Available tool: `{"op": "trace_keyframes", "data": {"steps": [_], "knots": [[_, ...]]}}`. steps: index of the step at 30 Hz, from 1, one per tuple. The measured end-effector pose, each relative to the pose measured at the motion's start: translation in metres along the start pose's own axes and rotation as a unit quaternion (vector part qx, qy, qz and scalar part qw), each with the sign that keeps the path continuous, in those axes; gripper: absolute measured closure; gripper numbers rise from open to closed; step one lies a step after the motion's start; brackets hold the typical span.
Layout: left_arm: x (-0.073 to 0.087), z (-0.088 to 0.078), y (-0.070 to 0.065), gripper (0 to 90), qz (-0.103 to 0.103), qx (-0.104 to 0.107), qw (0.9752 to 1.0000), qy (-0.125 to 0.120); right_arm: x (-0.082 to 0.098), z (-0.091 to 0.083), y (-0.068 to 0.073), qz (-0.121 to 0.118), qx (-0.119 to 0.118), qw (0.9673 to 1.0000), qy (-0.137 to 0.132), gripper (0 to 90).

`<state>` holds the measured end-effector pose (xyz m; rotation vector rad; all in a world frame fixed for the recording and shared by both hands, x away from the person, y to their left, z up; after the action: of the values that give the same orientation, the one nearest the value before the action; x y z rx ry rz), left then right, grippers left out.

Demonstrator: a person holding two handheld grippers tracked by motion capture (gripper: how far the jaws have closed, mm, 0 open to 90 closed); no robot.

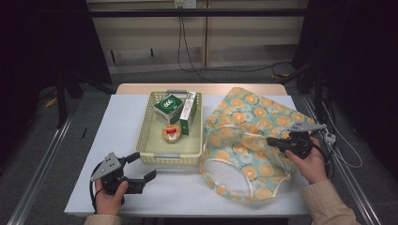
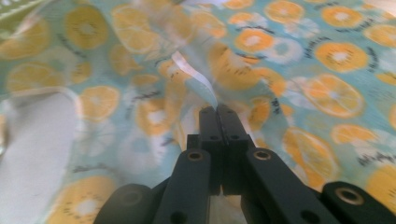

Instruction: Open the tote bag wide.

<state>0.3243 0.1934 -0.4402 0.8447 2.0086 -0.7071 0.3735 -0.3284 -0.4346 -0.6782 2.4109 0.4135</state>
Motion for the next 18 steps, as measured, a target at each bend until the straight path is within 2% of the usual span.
{"op": "trace_keyframes", "data": {"steps": [5, 8, 10, 12, 16, 18], "knots": [[0.0, 0.0, 0.0, 4.7, -0.002, 0.0, 1.0, -0.001, 0.007, 0.009, -0.016, 0.022, 0.014, 0.9997, 0.001, 90.0], [0.0, 0.0, 0.0, 4.8, 0.001, 0.0, 1.0, 0.001, 0.007, 0.014, -0.02, 0.023, 0.025, 0.9994, 0.009, 90.0], [0.0, 0.001, 0.0, 4.8, 0.001, 0.0, 1.0, 0.002, 0.008, 0.019, -0.022, 0.015, 0.04, 0.9989, 0.019, 90.0], [0.0, 0.001, 0.0, 4.8, 0.0, 0.0, 1.0, 0.001, 0.009, 0.023, -0.022, 0.017, 0.036, 0.999, 0.022, 90.0], [0.0, 0.0, 0.0, 4.8, 0.0, 0.0, 1.0, 0.001, 0.011, 0.029, -0.019, 0.003, 0.04, 0.9983, 0.042, 89.3], [0.0, 0.001, 0.0, 4.8, -0.001, 0.001, 1.0, -0.001, 0.012, 0.032, -0.017, -0.002, 0.043, 0.9976, 0.054, 85.5]]}}
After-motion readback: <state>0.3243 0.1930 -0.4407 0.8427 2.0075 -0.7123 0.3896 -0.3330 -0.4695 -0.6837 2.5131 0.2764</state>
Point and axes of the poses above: each handheld gripper's, and its own axes: z roughly forward along the jaws, x roughly out of its underside, y roughly to its left, the point moved 3 cm from there along z, roughly forward along the jaws, and after that the axes turned 15 degrees about y, right-handed, at the moved point
